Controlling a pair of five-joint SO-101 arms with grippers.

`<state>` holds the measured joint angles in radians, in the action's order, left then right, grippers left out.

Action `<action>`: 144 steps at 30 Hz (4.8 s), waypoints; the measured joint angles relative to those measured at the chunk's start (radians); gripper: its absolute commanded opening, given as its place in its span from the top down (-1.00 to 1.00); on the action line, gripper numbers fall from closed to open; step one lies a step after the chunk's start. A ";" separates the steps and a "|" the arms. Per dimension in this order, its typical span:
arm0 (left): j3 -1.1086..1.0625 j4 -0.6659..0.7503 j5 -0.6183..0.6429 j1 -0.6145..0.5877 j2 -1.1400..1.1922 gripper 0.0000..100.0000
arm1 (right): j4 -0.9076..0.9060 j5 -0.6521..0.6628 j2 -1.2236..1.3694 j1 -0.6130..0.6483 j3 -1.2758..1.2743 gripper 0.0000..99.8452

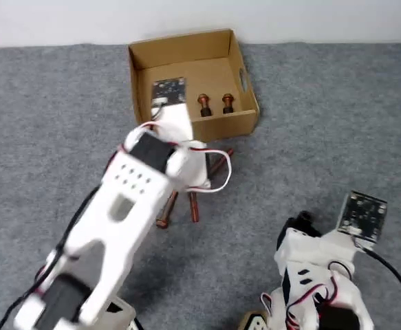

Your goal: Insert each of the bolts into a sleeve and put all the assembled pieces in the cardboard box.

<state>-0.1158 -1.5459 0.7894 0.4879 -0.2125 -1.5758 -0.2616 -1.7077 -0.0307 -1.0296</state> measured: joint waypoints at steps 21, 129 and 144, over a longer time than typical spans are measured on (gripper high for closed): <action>-0.822 0.299 -0.334 0.000 -1.119 0.99 | 0.106 0.003 0.000 0.470 -0.074 0.98; -1.126 0.443 -0.384 0.236 -1.432 0.85 | 0.569 0.473 0.006 0.806 -0.236 0.98; -1.142 0.443 -0.480 0.143 -1.432 0.62 | 0.569 0.476 0.006 0.790 -0.244 0.98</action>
<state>-1.2574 -1.1024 0.3092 0.6306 -1.6441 -1.0065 0.2140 -1.7016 0.7595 -1.2735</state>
